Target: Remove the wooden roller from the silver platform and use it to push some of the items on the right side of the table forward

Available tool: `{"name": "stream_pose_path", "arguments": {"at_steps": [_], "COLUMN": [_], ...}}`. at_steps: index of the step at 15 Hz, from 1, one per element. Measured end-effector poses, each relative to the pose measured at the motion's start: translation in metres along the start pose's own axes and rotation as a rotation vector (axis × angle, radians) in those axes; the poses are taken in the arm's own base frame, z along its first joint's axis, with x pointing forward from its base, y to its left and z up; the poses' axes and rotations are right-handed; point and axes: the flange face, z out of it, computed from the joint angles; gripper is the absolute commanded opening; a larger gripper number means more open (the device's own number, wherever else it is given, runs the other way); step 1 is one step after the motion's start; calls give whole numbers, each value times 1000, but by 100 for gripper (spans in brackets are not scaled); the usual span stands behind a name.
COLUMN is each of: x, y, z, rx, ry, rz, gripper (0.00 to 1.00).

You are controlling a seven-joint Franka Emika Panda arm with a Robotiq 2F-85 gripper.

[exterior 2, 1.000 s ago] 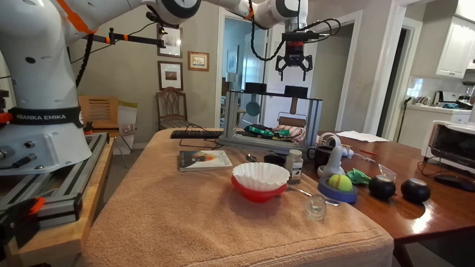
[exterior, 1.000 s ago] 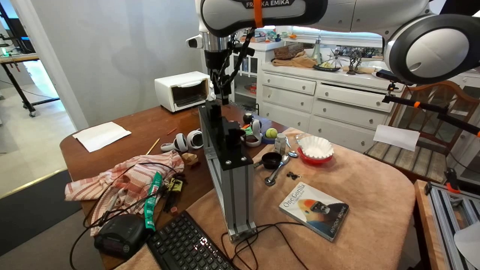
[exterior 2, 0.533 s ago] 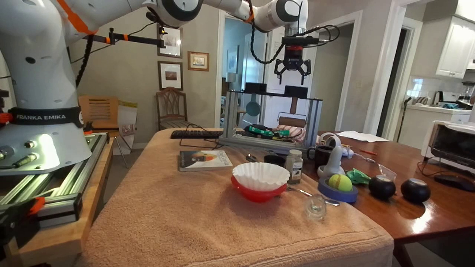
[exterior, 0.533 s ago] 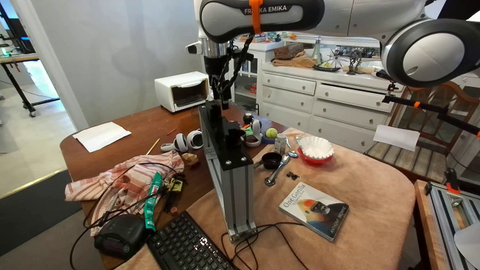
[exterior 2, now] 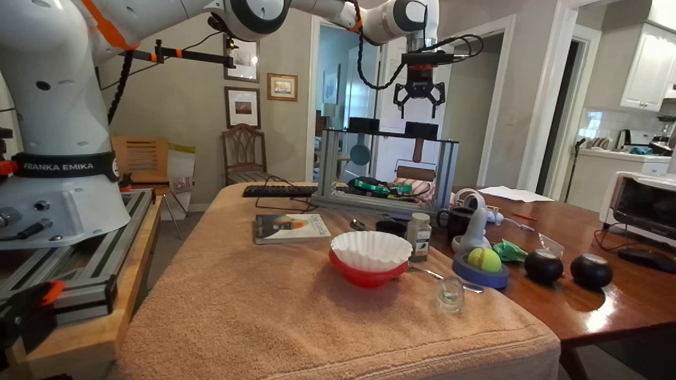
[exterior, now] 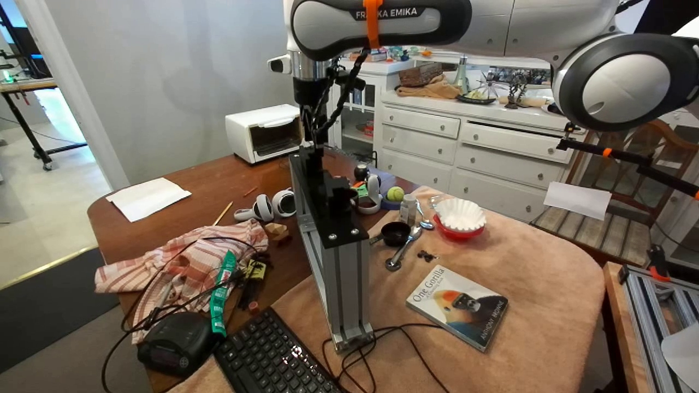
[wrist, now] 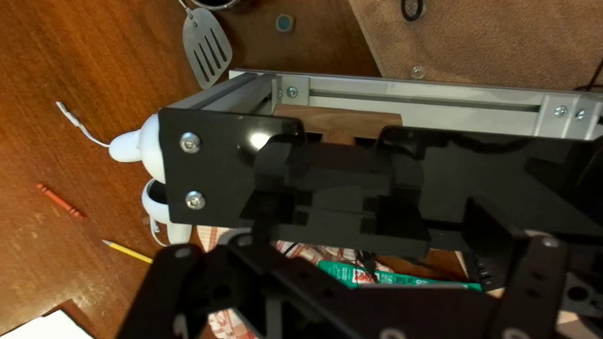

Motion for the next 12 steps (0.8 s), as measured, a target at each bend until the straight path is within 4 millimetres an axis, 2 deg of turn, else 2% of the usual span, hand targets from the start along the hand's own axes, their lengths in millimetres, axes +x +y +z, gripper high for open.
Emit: {"name": "stream_pose_path", "arguments": {"at_steps": [3, 8, 12], "x": [0, -1, -2], "y": [10, 10, 9], "z": [-3, -2, 9], "rx": [-56, -55, -35], "ry": [36, 34, 10], "rz": [58, 58, 32], "gripper": [100, 100, 100]}}
